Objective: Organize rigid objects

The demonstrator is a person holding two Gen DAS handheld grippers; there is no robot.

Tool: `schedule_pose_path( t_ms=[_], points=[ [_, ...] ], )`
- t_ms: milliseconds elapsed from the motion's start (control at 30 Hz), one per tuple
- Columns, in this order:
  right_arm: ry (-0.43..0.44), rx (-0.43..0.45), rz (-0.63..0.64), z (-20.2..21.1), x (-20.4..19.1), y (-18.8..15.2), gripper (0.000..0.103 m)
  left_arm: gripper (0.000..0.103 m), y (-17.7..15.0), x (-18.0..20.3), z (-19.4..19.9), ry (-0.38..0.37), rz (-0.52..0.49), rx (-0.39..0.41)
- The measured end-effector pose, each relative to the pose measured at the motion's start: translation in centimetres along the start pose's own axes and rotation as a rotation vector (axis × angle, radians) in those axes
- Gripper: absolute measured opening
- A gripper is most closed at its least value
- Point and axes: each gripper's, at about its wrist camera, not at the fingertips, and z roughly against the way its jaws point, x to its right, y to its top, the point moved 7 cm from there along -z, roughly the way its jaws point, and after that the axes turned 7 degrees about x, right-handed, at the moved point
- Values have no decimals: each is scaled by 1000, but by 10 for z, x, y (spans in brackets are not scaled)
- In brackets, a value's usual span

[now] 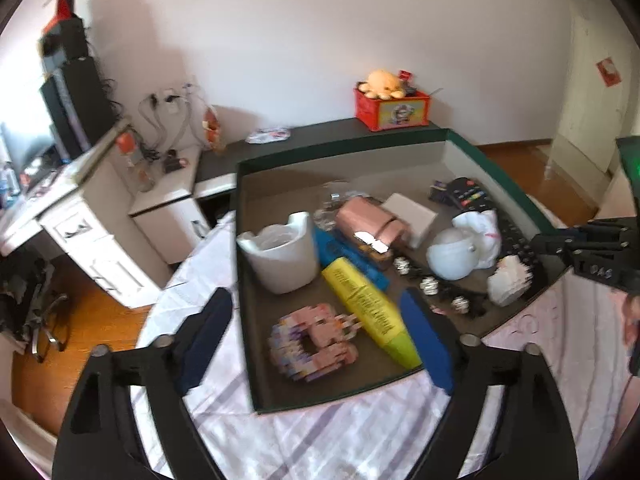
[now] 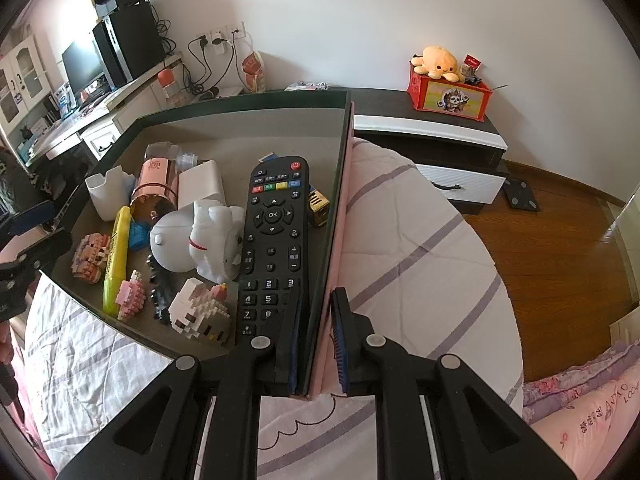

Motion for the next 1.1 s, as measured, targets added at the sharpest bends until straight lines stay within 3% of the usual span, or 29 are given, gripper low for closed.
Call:
schedule_pose_path(
  t_ms=[233,367,500,633,700,767,867,967,1100],
  points=[
    [-17,4,1,3,-2,-2,14,103,-12,-15,14,86,7,8],
    [-26,26,-1,11,-4,0,17,103,-13,-15,23,75,45,27],
    [-29,59,9,26,-9,3,42,103,-12,-8,32,76,43,44],
    [-24,125,26,51,-20,5,55,103,-9,2,44,56,54,73],
    [-14,164,36,64,-28,5,72,103,-8,6,50,60,58,86],
    [2,206,45,78,-37,5,82,103,-8,9,56,69,66,100],
    [27,271,62,98,-52,3,86,103,-8,14,68,72,86,128],
    [-1,337,98,114,-66,1,103,103,-7,20,81,66,100,161],
    [17,388,102,130,-77,-3,103,103,-8,32,98,52,82,194]
  ],
)
